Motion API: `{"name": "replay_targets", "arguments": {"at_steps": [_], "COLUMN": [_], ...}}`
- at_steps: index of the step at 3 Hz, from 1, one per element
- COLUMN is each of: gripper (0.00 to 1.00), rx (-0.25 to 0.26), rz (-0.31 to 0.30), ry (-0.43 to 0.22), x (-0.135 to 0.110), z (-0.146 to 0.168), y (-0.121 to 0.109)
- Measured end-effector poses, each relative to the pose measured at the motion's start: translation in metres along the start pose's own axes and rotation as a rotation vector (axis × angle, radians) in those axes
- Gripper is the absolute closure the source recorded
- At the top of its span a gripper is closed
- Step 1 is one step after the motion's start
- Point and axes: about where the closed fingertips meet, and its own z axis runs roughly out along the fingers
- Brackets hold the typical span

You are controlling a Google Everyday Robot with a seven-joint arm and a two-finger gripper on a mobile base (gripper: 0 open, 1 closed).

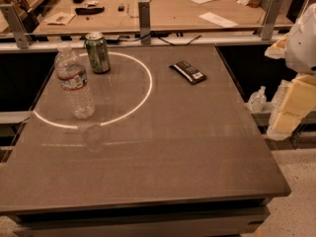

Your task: Move green can near rxbar chocolate

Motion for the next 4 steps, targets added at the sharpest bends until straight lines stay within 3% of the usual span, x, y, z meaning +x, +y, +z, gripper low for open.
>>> {"name": "replay_targets", "arguments": {"at_steps": [1, 2, 3, 4], "gripper": [0.0, 0.0, 0.0, 0.0], "rx": [0.0, 0.019, 0.088, 0.15], "rz": [0.0, 0.066, 0.189, 0.268], "ry": [0.0, -0.082, -0.267, -0.438], "x": [0.0, 0.005, 0.03, 0.05], "z": [0.0, -0.003, -0.004, 0.003], "y": [0.0, -0.003, -0.016, -0.025]}}
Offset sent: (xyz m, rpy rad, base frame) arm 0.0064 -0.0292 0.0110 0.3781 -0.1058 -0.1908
